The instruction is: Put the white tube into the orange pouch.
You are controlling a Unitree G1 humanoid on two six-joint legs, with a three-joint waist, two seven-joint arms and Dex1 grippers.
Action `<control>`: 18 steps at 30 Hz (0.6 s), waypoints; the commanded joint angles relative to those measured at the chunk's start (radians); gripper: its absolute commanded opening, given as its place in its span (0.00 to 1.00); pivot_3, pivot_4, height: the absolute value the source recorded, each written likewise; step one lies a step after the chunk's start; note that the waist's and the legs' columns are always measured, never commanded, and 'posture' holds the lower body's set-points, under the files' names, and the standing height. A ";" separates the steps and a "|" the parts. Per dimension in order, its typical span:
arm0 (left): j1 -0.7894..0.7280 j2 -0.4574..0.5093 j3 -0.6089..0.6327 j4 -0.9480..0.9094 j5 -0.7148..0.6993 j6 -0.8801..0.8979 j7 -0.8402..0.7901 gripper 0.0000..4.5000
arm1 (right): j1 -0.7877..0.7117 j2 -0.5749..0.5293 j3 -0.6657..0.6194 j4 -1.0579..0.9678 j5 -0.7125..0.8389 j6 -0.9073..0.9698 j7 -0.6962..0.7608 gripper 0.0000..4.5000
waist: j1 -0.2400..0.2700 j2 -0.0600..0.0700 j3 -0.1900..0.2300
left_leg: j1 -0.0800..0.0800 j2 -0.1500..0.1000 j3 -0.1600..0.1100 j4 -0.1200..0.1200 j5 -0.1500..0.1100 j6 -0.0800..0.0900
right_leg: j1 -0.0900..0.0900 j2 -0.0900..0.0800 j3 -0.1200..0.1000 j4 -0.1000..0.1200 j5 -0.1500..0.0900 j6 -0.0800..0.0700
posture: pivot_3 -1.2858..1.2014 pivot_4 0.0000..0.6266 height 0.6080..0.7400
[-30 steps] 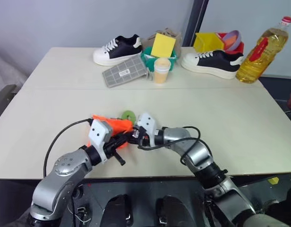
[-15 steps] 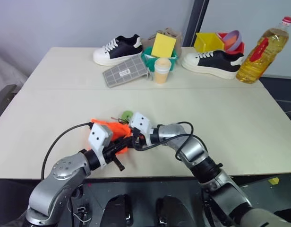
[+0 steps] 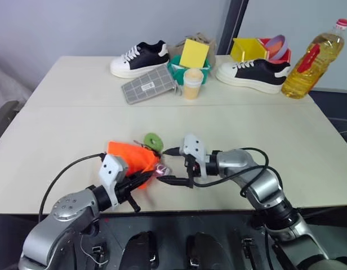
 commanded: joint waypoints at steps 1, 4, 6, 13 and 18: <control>0.048 0.055 0.081 -0.024 -0.061 0.030 -0.047 0.00 | 0.007 -0.031 -0.064 -0.059 0.050 0.007 0.007 0.98 | -0.002 0.000 0.000 | 0.000 0.000 0.000 -0.001 0.000 0.000 | 0.000 0.000 0.000 0.000 0.000 0.000 | 0.52 0.24 1.00; 0.127 0.128 0.156 -0.027 -0.109 0.062 -0.109 0.00 | 0.001 -0.033 -0.107 -0.039 0.072 0.011 -0.007 0.98 | -0.013 0.000 0.000 | 0.000 0.000 0.000 -0.002 0.001 -0.001 | 0.000 0.000 0.000 0.000 0.000 -0.001 | 0.52 0.24 1.00; 0.164 0.162 0.188 -0.024 -0.118 0.061 -0.140 0.00 | -0.011 -0.026 -0.121 -0.012 0.072 0.014 -0.023 0.98 | -0.020 0.000 0.000 | 0.000 0.000 0.000 -0.002 0.001 -0.001 | -0.001 0.000 0.000 0.000 -0.001 -0.001 | 0.52 0.24 1.00; 0.156 0.191 0.211 0.010 -0.108 0.052 -0.151 0.00 | -0.138 0.128 -0.101 0.237 -0.008 0.002 -0.192 0.98 | -0.028 0.001 0.001 | 0.001 0.000 0.000 -0.004 0.001 -0.003 | -0.004 0.000 0.000 -0.001 0.000 -0.003 | 0.52 0.24 1.00; 0.143 0.157 0.191 -0.016 -0.168 0.078 -0.144 0.13 | -0.214 0.268 -0.091 0.402 -0.045 0.004 -0.295 0.99 | -0.033 0.001 0.001 | 0.000 0.000 0.001 -0.007 0.002 -0.004 | -0.002 0.000 0.000 -0.001 0.000 -0.003 | 0.52 0.24 1.00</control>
